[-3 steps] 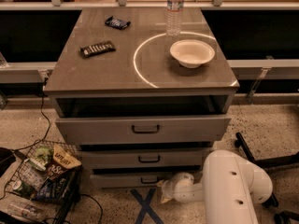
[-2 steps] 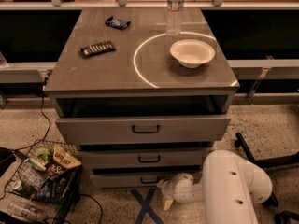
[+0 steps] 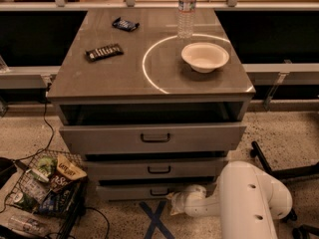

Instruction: Close bottom drawer

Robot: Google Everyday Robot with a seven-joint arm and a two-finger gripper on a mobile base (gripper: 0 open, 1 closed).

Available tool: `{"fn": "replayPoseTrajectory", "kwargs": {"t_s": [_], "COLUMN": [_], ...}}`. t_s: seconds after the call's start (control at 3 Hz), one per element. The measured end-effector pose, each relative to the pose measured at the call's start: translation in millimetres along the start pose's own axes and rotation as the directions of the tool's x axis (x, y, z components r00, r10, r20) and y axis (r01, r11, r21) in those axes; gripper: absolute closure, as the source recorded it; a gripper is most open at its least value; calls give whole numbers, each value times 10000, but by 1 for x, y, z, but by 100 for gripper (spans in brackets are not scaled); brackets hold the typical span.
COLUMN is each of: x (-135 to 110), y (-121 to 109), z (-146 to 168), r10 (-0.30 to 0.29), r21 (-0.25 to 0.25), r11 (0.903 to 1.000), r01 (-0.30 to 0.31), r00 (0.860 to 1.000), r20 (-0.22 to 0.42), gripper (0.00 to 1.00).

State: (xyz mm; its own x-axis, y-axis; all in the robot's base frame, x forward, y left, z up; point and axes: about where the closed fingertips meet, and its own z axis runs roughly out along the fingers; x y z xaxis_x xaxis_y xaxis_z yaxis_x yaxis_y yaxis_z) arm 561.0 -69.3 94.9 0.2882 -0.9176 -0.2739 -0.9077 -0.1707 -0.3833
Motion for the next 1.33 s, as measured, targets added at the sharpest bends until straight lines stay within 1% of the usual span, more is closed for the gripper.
{"fn": "replayPoseTrajectory", "kwargs": {"t_s": [0.33,0.67,1.0,1.33], "x": [10,2,-9,17], "y": [8,18,26,43], "z": [-16,-64,-112,-138], "r10": [244,223,484,1226], "r21": [302,1078,1829,2228], "r11": [9992,9938,9811,9655], "r01": [-249,-288,-628,-1346], "r00": [9996,9979,9954,9902], "r20": [161,612,824,668], "gripper": [60,83,100,100]}}
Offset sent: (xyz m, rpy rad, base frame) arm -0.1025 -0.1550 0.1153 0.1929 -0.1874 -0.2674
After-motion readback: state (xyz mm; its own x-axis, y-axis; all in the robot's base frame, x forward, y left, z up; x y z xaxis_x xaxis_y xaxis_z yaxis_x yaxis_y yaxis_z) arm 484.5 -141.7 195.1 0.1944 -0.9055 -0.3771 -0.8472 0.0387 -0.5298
